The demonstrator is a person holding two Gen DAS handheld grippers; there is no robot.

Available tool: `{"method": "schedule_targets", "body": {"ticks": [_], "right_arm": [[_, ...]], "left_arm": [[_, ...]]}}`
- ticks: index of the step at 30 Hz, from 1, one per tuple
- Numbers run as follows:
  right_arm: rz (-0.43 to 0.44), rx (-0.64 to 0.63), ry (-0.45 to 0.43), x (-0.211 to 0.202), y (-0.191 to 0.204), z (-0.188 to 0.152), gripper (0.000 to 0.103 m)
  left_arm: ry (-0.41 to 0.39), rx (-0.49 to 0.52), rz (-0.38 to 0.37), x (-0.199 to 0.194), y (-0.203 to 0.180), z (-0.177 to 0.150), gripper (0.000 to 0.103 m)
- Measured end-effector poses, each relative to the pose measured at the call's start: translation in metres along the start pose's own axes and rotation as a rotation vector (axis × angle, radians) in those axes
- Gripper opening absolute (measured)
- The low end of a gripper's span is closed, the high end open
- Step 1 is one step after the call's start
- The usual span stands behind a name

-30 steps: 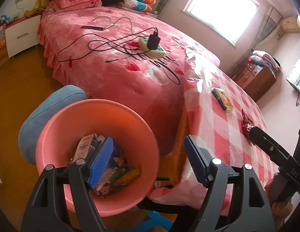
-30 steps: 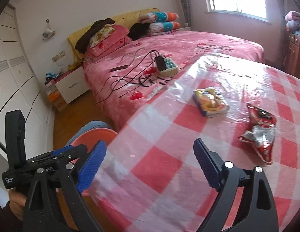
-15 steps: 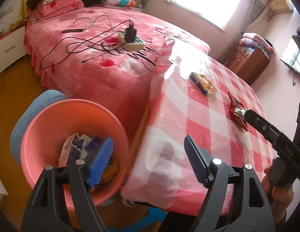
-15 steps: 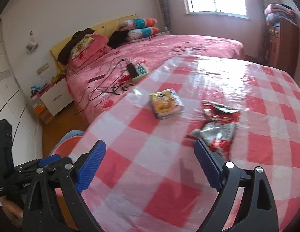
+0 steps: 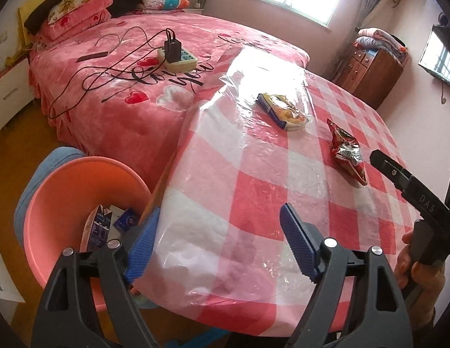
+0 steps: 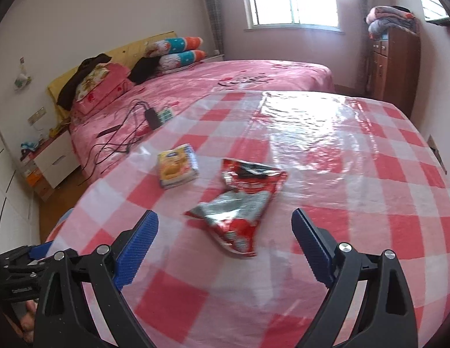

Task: Collect trash
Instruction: 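Move both tools back over the table, then grasp the yellow bread bag with the left tool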

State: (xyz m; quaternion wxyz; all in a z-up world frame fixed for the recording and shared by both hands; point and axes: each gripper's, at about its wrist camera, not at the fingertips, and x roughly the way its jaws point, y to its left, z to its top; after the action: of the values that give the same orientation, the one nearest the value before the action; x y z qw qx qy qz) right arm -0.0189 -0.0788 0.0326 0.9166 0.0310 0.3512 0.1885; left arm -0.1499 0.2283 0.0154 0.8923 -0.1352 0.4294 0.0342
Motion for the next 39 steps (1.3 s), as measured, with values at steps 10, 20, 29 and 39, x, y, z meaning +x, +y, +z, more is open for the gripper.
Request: {"method": "schedule_targets", "body": {"ticks": [10,20,29,39], "right_arm": [[-0.036,0.062,-0.005,-0.001,-0.037,0.001,0.092],[-0.077,0.075,-0.021,-0.005,-0.056,0.004,0.092],[-0.100,0.130,0.002,-0.002,-0.082,0.005,0.092],[-0.090,0.205,0.033,-0.001,-0.112,0.007,0.092]], "left_arm": [[-0.091,0.077,0.115,-0.012,-0.023,0.012,0.082],[-0.106,0.169,0.092,-0.007,-0.067,0.023,0.082],[-0.086,0.186,0.046,0.010,-0.098,0.038,0.082],[-0.064,0.148,0.009,0.045,-0.124,0.065,0.082]]}}
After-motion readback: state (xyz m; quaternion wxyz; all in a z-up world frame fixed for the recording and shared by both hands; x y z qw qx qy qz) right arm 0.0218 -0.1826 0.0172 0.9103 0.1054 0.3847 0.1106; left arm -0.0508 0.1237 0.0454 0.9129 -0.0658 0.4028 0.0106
